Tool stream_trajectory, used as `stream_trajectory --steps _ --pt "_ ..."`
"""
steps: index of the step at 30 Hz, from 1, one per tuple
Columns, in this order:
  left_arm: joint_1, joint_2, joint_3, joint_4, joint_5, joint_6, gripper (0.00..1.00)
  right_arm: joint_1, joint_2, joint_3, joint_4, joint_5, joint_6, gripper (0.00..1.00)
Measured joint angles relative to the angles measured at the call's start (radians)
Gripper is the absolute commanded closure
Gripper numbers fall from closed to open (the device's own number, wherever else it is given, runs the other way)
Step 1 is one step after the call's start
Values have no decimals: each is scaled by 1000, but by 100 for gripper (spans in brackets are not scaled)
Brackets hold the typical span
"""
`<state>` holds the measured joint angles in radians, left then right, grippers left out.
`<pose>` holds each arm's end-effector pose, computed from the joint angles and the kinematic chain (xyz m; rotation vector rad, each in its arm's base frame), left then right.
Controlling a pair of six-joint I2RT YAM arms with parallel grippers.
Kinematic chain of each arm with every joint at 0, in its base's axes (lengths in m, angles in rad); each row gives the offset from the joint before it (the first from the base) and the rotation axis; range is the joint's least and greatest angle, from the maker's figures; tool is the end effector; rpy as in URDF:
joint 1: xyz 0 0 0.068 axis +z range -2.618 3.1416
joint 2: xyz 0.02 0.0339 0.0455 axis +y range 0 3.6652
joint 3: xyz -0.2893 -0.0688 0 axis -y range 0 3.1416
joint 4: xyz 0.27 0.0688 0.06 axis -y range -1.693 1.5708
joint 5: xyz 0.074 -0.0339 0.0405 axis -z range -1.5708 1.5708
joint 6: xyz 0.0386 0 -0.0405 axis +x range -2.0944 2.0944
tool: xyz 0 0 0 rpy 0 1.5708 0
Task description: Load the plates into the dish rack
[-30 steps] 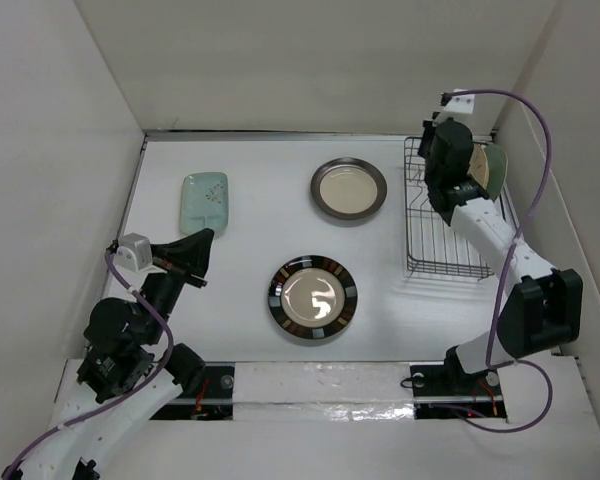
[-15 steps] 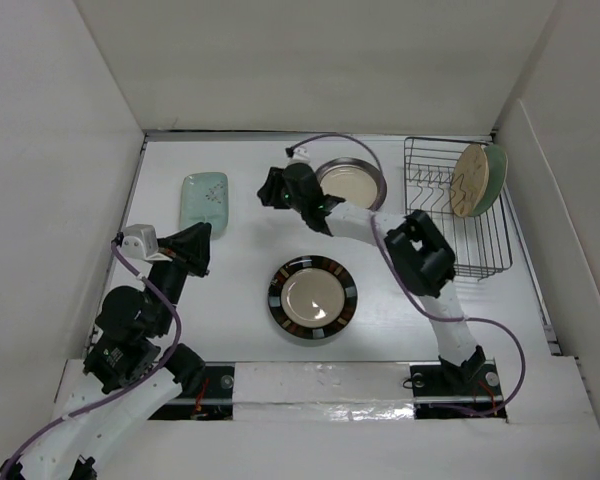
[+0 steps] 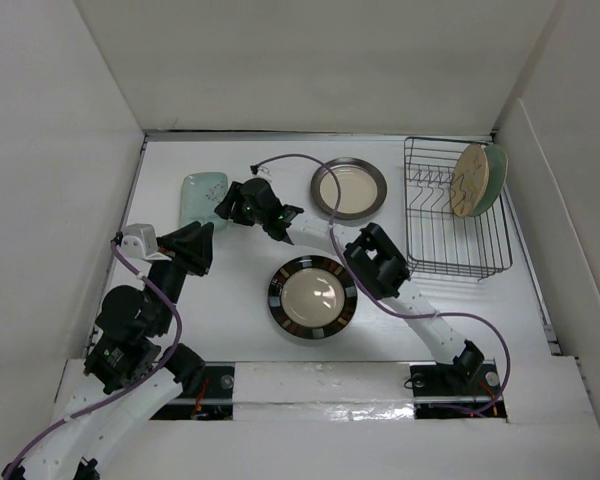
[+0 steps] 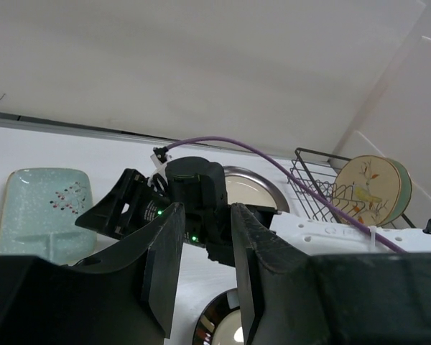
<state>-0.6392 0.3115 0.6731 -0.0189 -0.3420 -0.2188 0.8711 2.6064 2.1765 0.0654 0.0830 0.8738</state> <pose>0.0718 -0.0373 0.3909 -0.0380 1.2658 -0.5326 0.4174 0.4909 0.1630 0.0626 2.0907 1.0471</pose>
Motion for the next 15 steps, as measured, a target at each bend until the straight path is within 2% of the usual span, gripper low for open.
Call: stream_trajectory --steps 4,12,15 --pt "0 -5 0 0 8 0 70 0 10 1 -14 18 51 43" --pt "0 -19 0 0 20 0 68 0 105 89 -21 13 130 52" --pt "0 -26 0 0 20 0 68 0 131 134 -32 5 142 59"
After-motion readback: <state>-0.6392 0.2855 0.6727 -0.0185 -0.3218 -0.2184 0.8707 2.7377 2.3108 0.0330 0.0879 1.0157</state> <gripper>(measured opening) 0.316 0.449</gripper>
